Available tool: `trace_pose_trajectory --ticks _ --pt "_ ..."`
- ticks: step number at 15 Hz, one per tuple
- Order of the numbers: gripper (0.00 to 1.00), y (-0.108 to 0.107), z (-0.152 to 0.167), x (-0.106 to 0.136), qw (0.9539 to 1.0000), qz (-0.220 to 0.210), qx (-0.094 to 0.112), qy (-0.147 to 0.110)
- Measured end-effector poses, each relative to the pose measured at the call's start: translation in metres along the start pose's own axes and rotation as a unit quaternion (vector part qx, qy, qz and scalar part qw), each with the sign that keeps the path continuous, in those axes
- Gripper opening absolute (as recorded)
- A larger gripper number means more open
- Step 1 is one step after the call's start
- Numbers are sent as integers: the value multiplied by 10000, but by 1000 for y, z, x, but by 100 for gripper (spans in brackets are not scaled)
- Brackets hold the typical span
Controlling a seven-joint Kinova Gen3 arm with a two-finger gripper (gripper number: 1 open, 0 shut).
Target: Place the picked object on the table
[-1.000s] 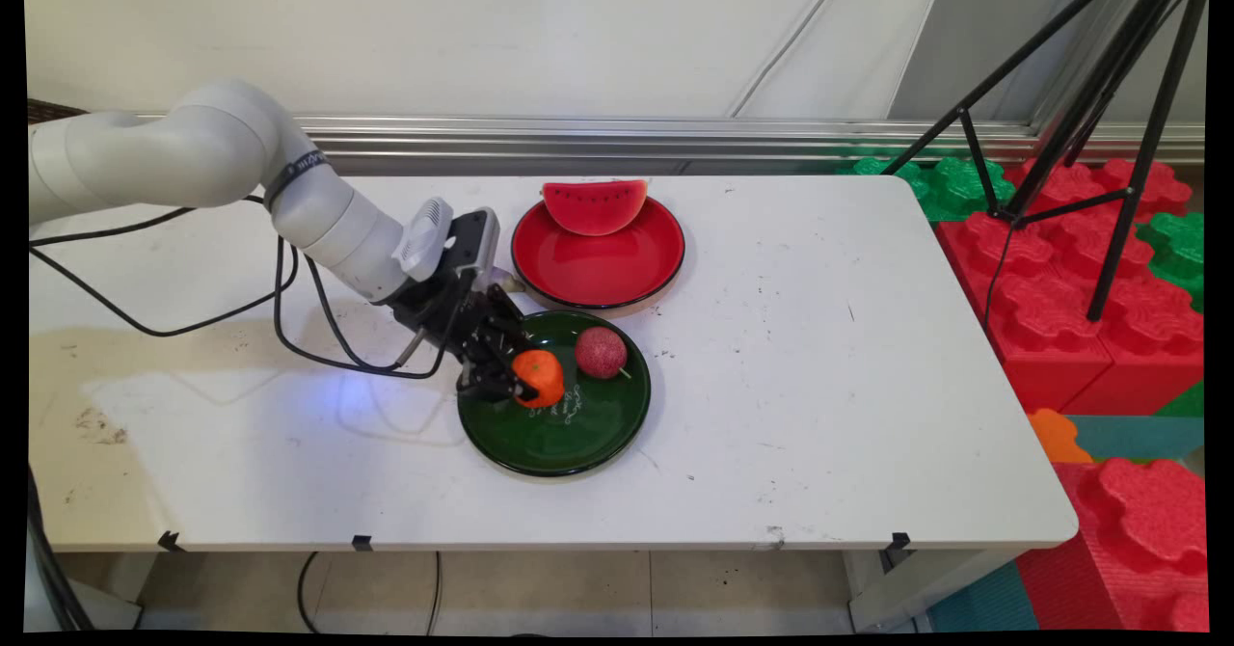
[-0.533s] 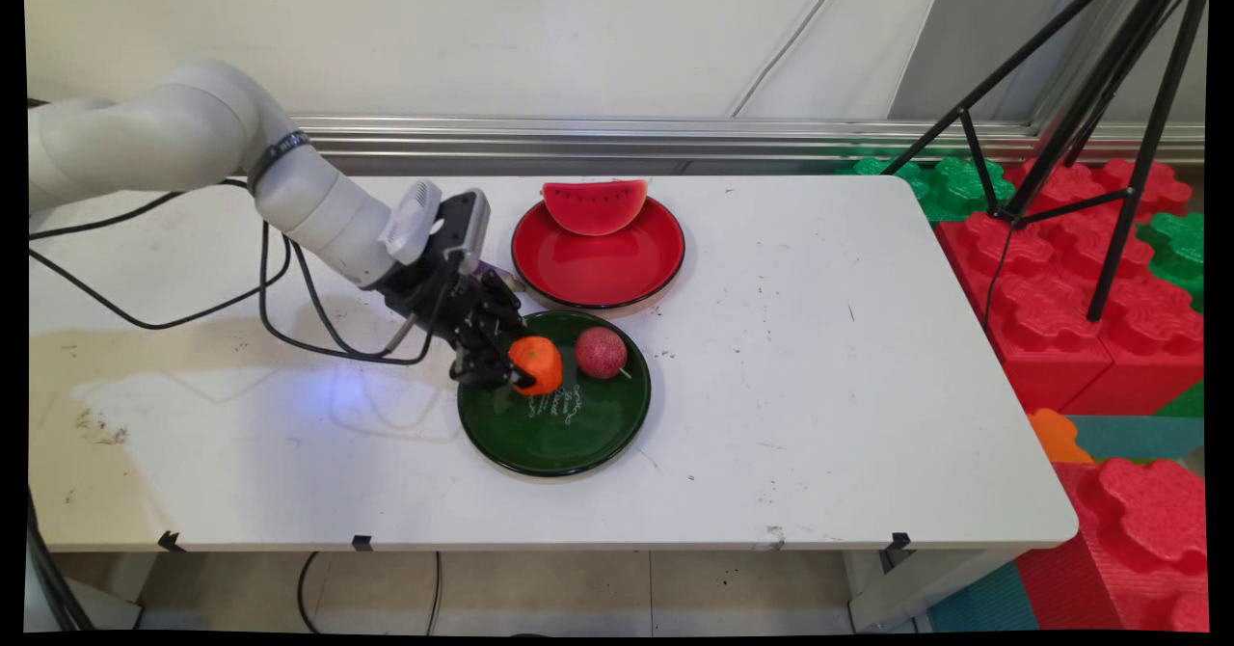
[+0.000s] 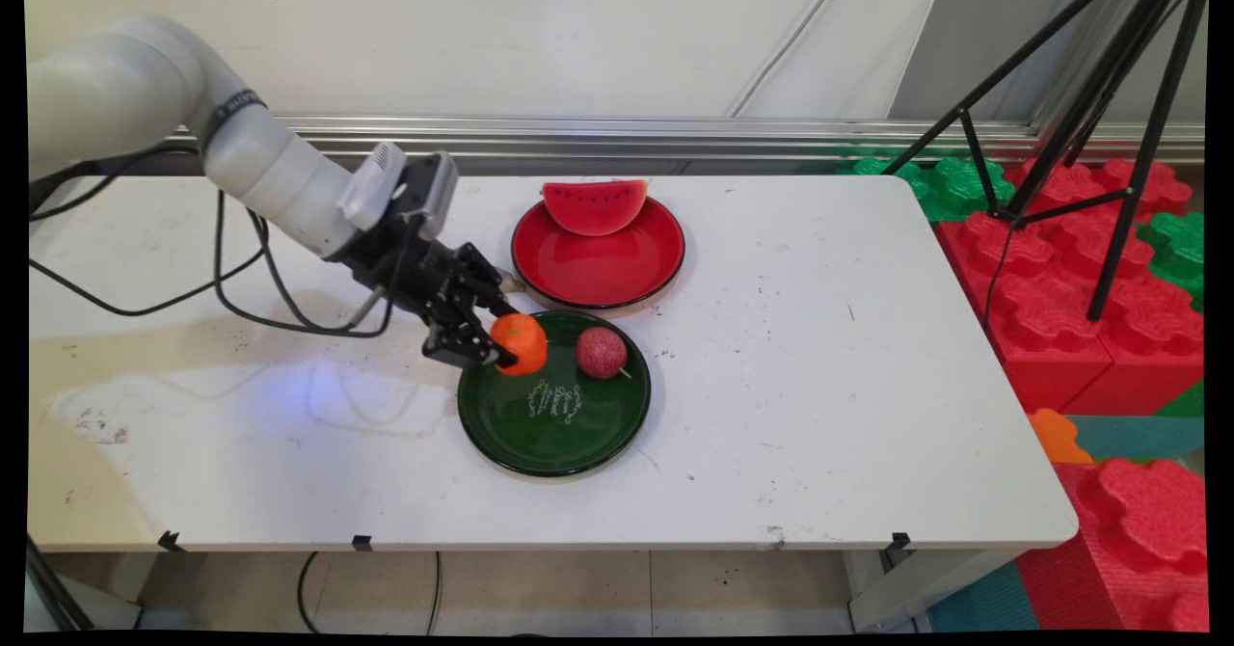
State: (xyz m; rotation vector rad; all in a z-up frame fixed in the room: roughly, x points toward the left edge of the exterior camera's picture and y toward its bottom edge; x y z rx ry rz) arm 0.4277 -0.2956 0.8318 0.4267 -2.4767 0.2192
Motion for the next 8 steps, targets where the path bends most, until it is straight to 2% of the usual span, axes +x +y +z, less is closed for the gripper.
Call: trace_pose_trajectory --ticks 8 --pt "0 -2 -36 -8 9999 -101 101 2"
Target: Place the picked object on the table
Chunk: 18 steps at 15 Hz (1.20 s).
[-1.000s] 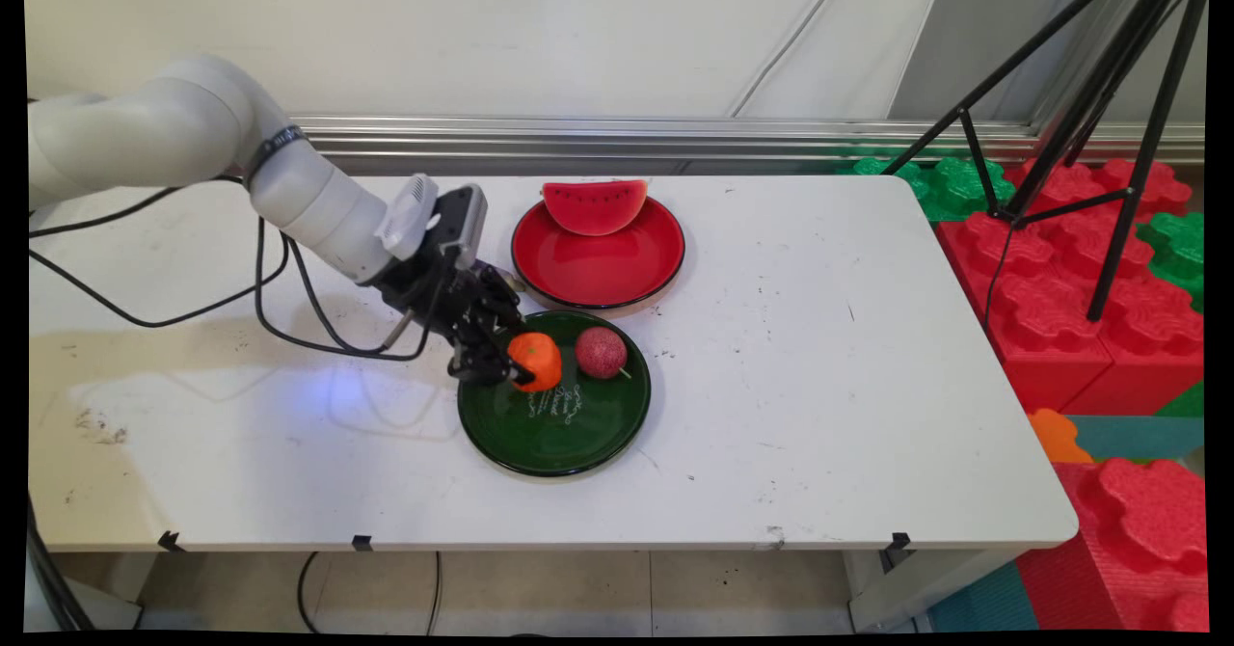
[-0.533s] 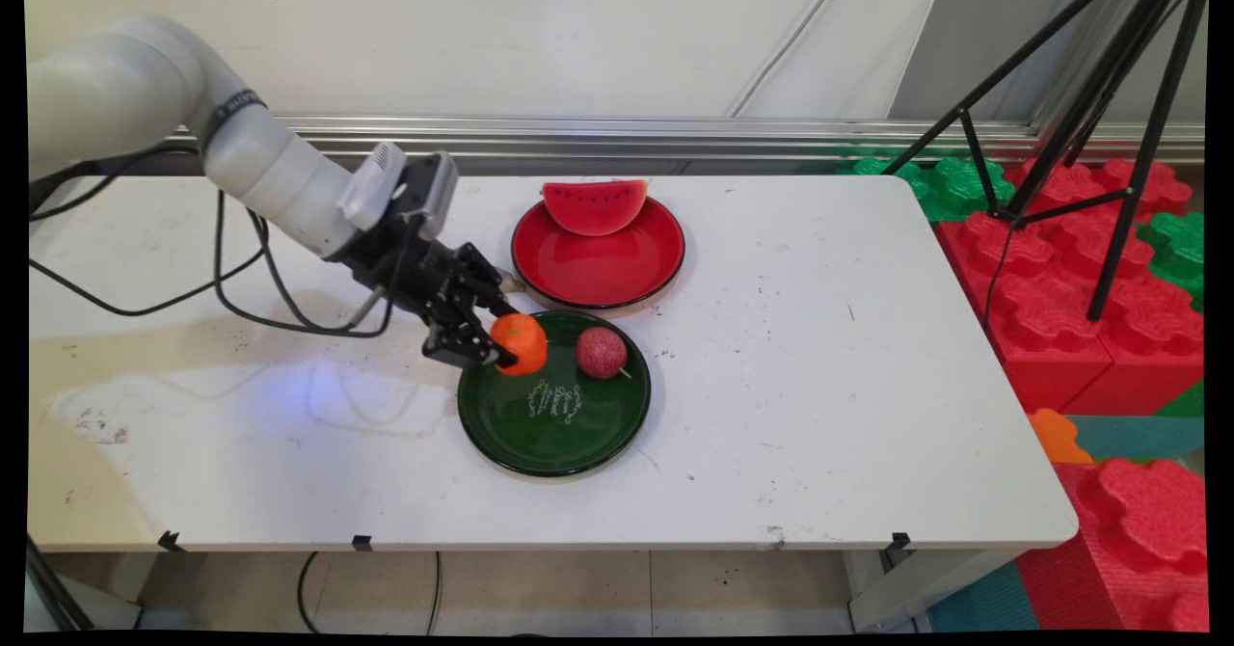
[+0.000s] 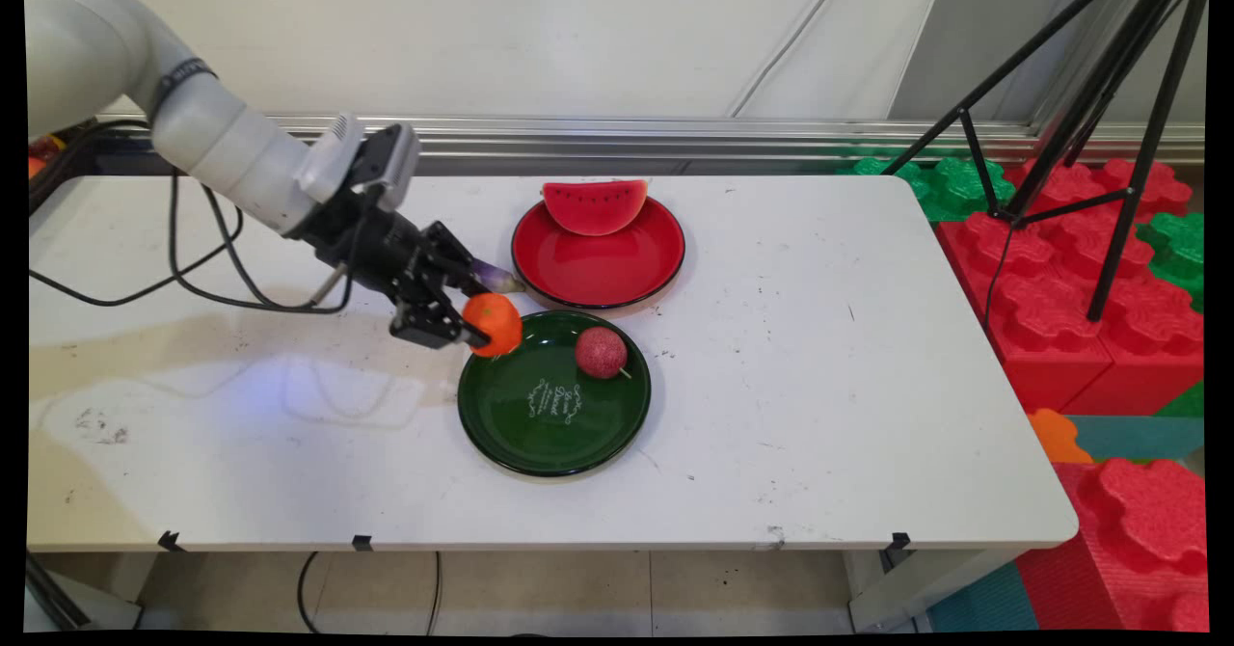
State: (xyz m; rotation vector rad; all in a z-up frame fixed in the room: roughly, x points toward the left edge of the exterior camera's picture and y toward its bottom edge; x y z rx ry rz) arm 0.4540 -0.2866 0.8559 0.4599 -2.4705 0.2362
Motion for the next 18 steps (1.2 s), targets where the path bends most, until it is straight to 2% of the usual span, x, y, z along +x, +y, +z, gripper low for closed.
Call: trace_pose_trajectory --ticks 9,18 --pt "0 -23 -25 -33 9987 -203 357 -315" --pt "0 -46 0 -69 9957 -503 478 -622"
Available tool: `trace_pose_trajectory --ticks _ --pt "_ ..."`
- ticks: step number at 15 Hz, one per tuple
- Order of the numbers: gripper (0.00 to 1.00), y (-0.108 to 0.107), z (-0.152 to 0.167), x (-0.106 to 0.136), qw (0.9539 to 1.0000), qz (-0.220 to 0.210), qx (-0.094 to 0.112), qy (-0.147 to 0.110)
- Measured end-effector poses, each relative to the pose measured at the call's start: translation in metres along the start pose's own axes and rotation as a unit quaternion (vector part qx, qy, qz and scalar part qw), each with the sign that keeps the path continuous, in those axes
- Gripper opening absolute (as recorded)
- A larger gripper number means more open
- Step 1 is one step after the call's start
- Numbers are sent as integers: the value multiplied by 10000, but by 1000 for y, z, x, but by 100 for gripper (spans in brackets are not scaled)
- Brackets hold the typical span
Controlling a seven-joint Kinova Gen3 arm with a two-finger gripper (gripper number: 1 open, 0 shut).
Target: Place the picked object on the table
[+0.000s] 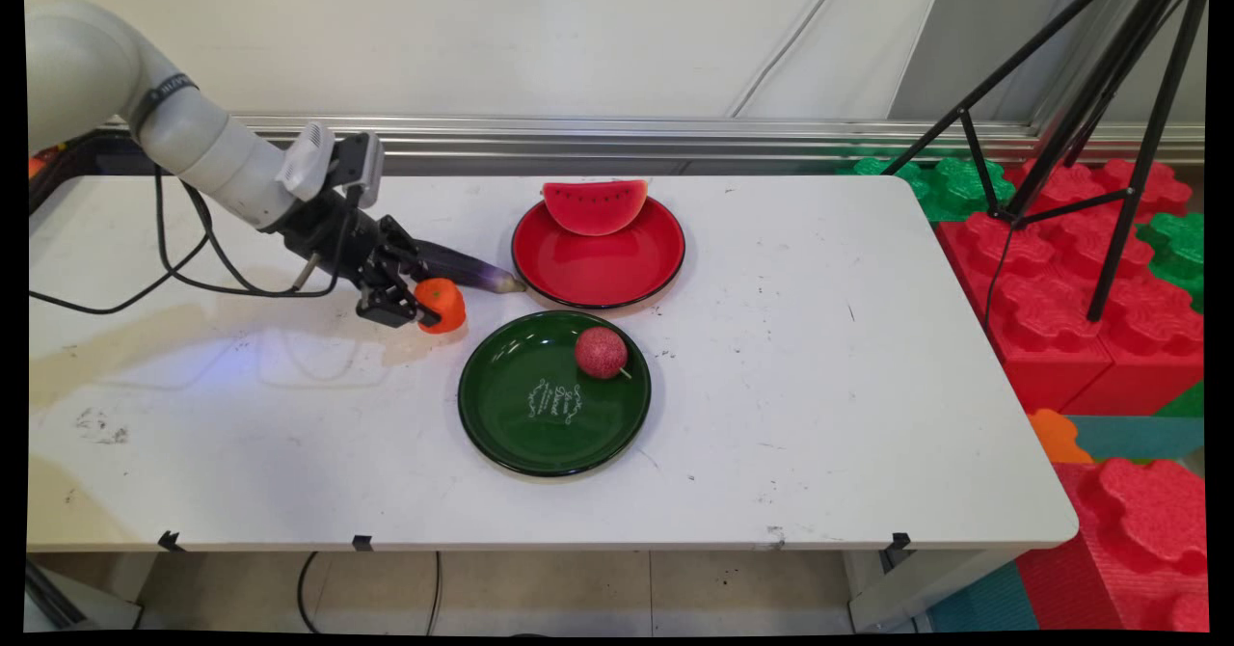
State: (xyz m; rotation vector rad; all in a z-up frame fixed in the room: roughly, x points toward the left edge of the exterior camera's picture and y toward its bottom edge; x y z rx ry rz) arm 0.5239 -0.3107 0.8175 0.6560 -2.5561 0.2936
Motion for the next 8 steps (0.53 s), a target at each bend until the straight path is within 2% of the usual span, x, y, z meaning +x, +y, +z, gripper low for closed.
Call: trace_pose_trajectory --ticks 4,5,8 --pt "0 -6 12 -7 9999 -89 -3 -59" --pt "100 -7 15 -9 9999 -108 -10 -67" --pt "100 -9 20 -13 9998 -165 -11 -62"
